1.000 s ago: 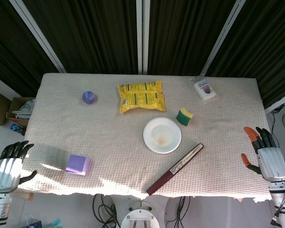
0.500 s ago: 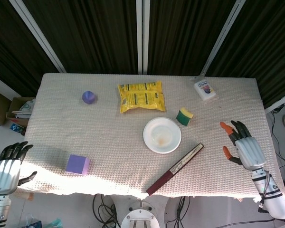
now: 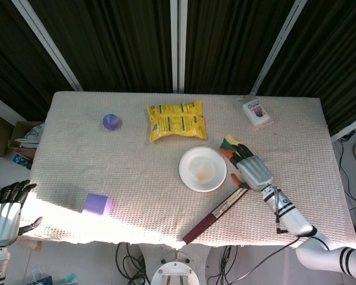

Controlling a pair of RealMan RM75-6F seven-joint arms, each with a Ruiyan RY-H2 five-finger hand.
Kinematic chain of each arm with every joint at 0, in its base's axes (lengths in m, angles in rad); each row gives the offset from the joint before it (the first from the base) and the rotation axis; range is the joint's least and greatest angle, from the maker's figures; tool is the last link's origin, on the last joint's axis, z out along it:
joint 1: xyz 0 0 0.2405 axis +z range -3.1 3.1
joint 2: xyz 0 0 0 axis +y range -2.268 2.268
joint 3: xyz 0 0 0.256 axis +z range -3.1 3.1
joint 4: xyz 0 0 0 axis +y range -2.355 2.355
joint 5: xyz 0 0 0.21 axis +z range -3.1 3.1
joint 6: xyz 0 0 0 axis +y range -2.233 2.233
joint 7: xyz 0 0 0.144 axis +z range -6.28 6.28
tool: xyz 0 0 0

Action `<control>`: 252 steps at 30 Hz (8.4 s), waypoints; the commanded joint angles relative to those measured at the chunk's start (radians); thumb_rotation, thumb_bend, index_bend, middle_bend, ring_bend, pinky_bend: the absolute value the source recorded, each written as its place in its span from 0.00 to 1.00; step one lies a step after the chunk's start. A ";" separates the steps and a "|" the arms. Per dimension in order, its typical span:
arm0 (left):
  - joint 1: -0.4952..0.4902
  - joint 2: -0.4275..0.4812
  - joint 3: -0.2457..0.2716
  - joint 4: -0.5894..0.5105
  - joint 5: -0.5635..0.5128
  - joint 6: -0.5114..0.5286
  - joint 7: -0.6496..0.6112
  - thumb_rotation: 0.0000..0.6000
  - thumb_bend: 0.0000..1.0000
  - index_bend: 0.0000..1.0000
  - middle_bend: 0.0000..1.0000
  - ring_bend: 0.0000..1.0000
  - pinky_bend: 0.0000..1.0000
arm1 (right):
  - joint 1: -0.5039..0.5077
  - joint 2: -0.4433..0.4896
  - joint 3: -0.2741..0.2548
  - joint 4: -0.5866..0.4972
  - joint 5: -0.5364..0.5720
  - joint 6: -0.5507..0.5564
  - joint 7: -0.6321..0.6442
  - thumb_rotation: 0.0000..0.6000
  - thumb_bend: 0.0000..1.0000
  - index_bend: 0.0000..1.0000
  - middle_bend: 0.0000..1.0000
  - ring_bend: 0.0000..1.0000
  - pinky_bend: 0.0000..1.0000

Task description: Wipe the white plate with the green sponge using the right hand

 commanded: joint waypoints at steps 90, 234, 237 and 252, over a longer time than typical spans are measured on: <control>0.034 -0.008 -0.002 0.015 -0.045 -0.009 -0.021 1.00 0.12 0.20 0.14 0.12 0.15 | 0.267 -0.285 -0.146 0.572 -0.173 0.179 0.484 1.00 0.35 0.52 0.38 0.12 0.00; 0.028 -0.014 0.010 0.049 -0.031 -0.036 -0.094 1.00 0.12 0.20 0.14 0.12 0.14 | 0.152 -0.725 -0.231 1.034 -0.280 0.432 0.835 1.00 0.46 0.58 0.43 0.17 0.00; 0.029 -0.015 0.011 0.048 -0.032 -0.036 -0.092 1.00 0.12 0.20 0.14 0.12 0.15 | 0.158 -0.702 -0.237 0.988 -0.279 0.401 0.814 1.00 0.46 0.58 0.43 0.17 0.00; 0.032 -0.011 0.013 0.046 -0.028 -0.032 -0.095 1.00 0.12 0.20 0.14 0.12 0.15 | 0.162 -0.686 -0.231 0.955 -0.272 0.376 0.788 1.00 0.47 0.58 0.43 0.17 0.00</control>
